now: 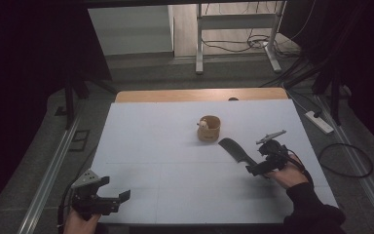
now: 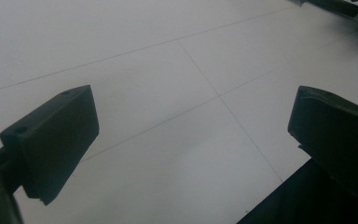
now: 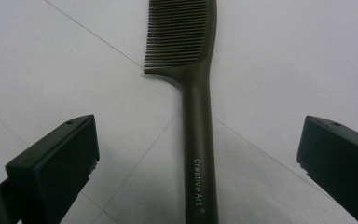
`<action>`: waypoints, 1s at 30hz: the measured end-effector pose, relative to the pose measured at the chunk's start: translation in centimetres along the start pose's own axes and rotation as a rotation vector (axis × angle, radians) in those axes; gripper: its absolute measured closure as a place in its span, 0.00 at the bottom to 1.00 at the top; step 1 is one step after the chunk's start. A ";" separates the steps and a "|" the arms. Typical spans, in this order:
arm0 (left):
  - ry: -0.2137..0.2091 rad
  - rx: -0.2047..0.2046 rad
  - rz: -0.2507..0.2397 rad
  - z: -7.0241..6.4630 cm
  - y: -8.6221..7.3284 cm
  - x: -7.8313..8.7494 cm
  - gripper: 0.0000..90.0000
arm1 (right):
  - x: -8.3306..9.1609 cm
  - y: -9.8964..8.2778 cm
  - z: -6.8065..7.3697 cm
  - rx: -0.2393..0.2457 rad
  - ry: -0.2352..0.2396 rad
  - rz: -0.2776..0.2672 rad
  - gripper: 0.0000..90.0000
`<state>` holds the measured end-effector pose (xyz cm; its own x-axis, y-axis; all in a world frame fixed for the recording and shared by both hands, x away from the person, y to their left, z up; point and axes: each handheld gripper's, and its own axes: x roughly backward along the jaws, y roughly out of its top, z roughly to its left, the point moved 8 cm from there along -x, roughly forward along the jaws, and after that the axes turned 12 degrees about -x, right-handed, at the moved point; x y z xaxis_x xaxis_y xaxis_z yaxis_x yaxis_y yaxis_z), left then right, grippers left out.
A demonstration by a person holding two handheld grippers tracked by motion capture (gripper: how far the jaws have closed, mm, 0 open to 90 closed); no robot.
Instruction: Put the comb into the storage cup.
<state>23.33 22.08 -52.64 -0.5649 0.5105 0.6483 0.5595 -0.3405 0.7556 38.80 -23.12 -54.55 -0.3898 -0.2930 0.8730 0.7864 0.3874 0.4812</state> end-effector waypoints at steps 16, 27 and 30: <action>0.000 -0.001 0.001 0.0 0.0 0.0 0.02 | -0.9 -0.2 -0.4 0.001 -0.007 0.004 0.00; 0.000 -0.003 0.002 0.0 0.0 0.0 0.02 | -3.0 -1.3 -0.5 0.045 -0.010 0.071 0.00; 0.000 -0.002 0.001 0.0 0.0 0.0 0.02 | -3.5 -1.6 -0.6 0.052 -0.023 0.090 0.00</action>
<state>23.33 22.04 -52.64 -0.5644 0.5105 0.6487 0.5584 -0.3427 0.7555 39.22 -23.24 -58.38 -0.3298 -0.2351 0.9143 0.7929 0.4567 0.4035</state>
